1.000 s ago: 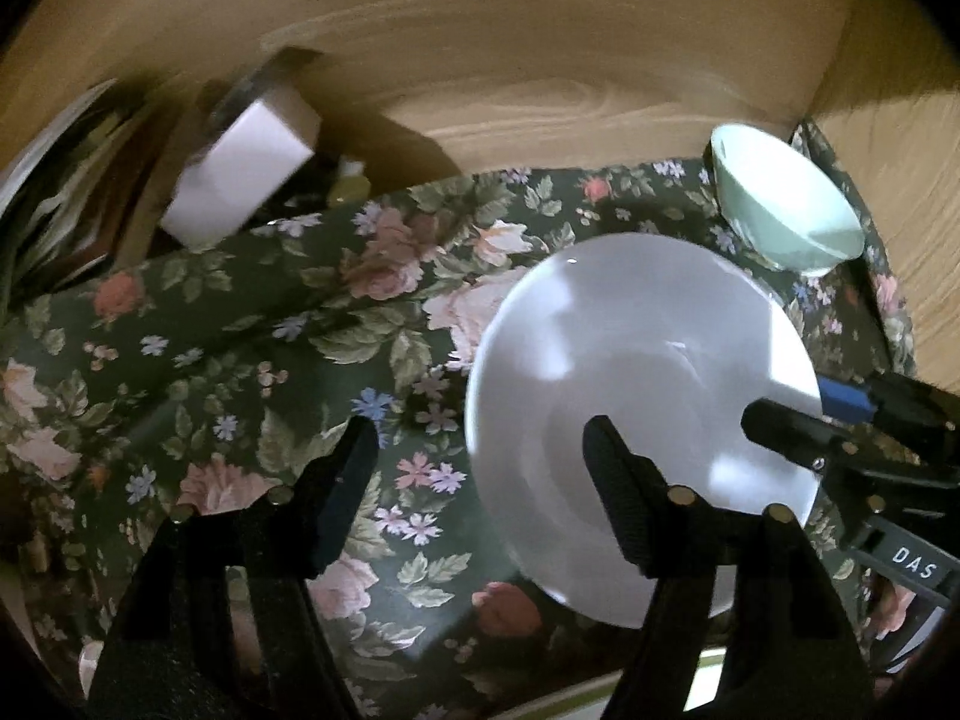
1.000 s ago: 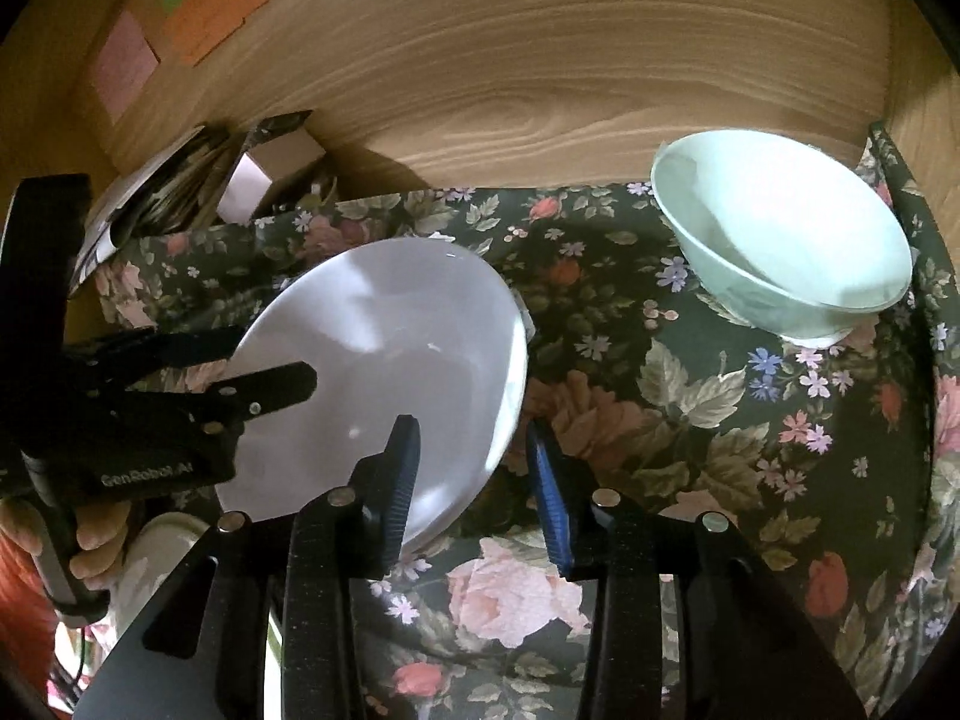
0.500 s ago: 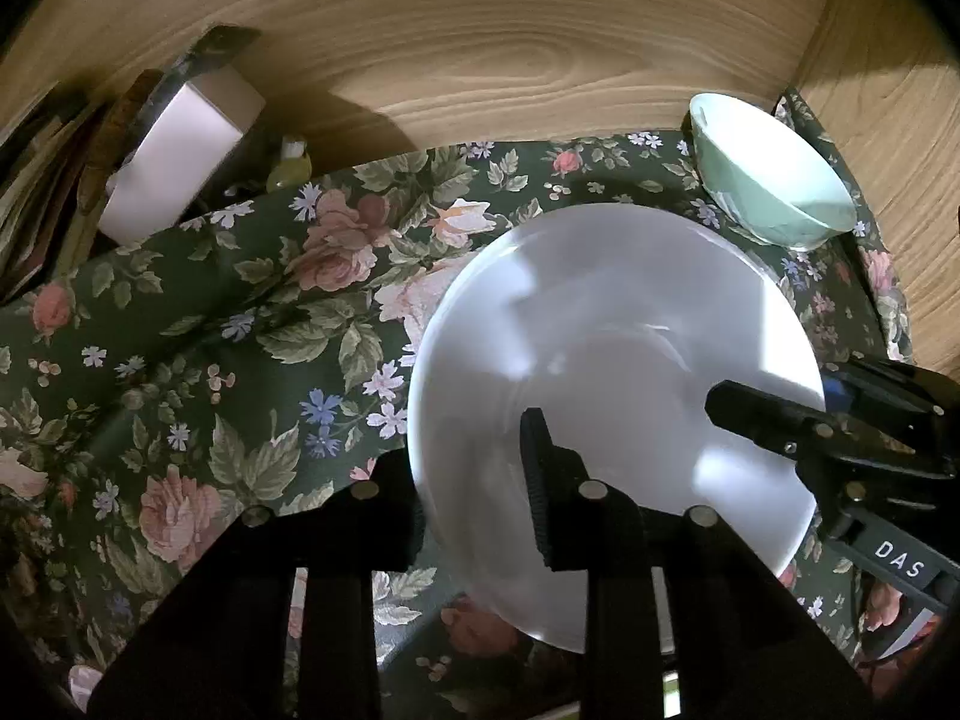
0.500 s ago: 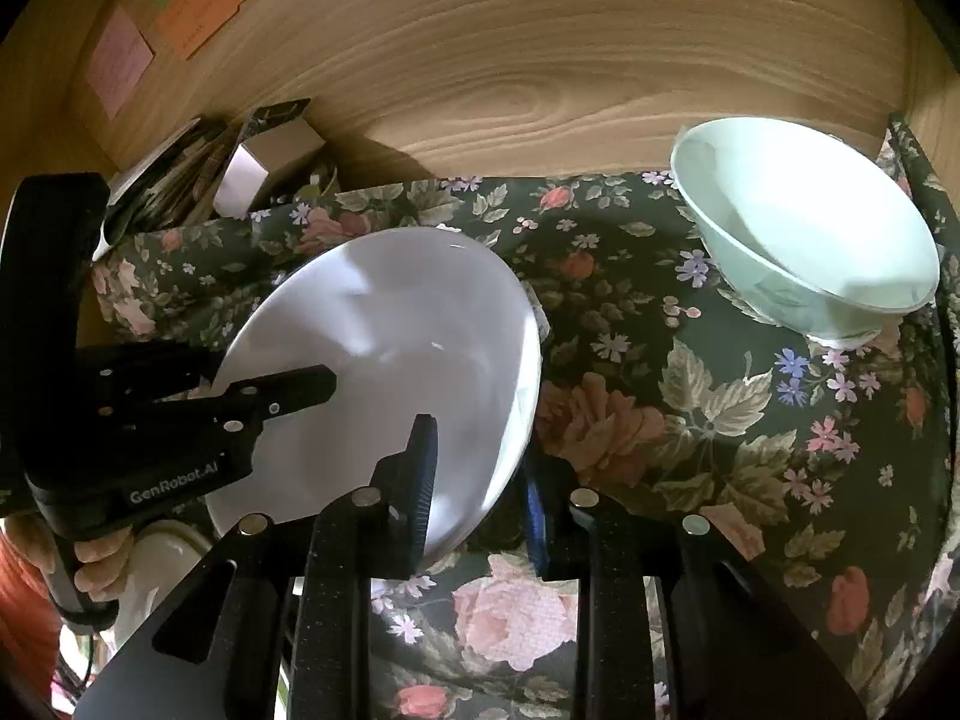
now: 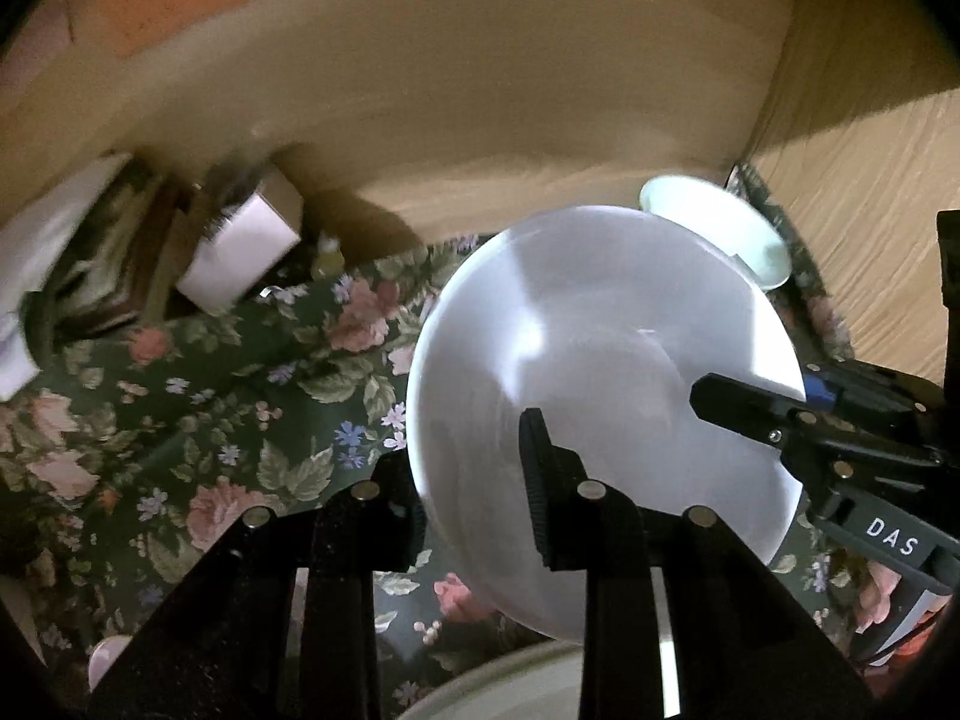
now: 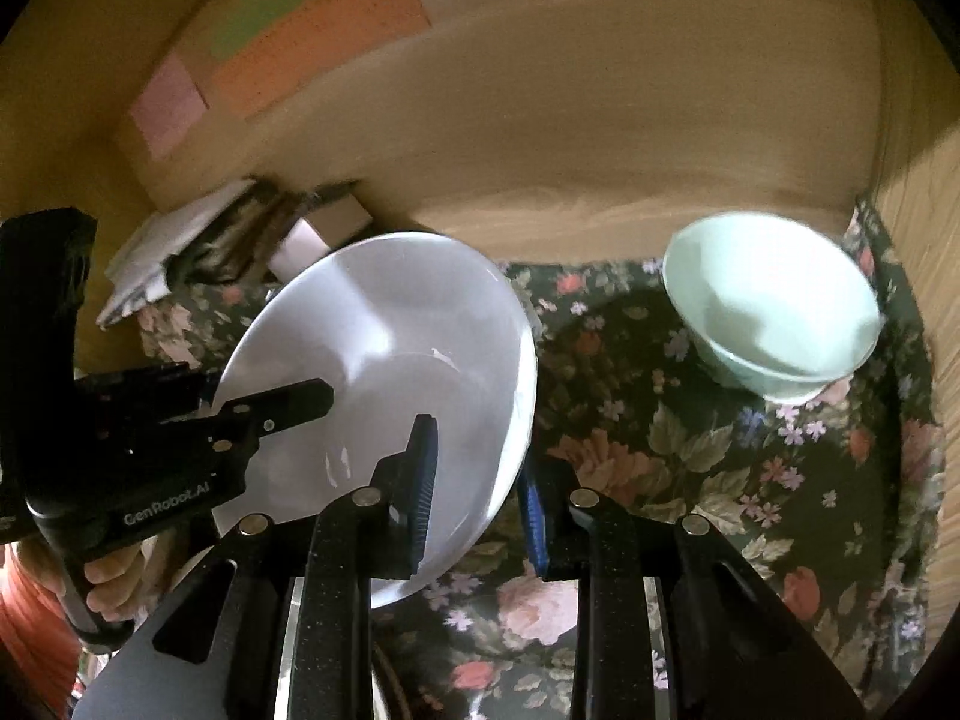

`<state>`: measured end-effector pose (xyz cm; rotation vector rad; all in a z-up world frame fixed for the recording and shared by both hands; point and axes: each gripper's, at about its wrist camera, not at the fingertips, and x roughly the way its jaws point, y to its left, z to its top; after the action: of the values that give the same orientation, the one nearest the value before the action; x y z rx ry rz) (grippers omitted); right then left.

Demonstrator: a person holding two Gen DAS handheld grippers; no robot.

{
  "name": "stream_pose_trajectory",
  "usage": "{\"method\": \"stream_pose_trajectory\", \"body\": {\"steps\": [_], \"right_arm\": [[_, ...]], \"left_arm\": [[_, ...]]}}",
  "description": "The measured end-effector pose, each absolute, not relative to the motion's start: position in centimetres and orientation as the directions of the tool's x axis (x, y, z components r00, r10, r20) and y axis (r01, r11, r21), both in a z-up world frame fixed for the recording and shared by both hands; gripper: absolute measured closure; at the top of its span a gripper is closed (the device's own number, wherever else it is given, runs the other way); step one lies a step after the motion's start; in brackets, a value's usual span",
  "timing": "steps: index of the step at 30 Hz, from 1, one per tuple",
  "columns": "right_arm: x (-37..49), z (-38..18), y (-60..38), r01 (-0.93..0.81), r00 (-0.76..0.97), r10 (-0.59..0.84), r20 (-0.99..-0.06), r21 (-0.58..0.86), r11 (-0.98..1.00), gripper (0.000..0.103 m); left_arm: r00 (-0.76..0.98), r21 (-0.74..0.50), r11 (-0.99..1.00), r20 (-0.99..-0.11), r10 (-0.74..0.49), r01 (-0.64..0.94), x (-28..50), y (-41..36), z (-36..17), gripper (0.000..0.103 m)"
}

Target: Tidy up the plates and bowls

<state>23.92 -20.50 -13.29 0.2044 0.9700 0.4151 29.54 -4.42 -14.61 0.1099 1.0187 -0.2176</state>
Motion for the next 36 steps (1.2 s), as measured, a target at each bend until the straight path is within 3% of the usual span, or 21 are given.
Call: {"method": "stream_pose_trajectory", "body": {"steps": [18, 36], "right_arm": [[20.5, -9.7, -16.0, -0.344, 0.524, 0.463, -0.715, 0.319, 0.883, 0.080], [17.6, -9.3, -9.1, -0.475, 0.460, 0.553, -0.694, 0.334, 0.814, 0.080]], "left_arm": [[0.603, -0.011, 0.988, -0.791, -0.102, 0.152, 23.7, -0.7, -10.5, 0.075], [0.643, 0.004, 1.000, -0.766, -0.009, 0.018, 17.2, 6.0, -9.7, 0.076]]}}
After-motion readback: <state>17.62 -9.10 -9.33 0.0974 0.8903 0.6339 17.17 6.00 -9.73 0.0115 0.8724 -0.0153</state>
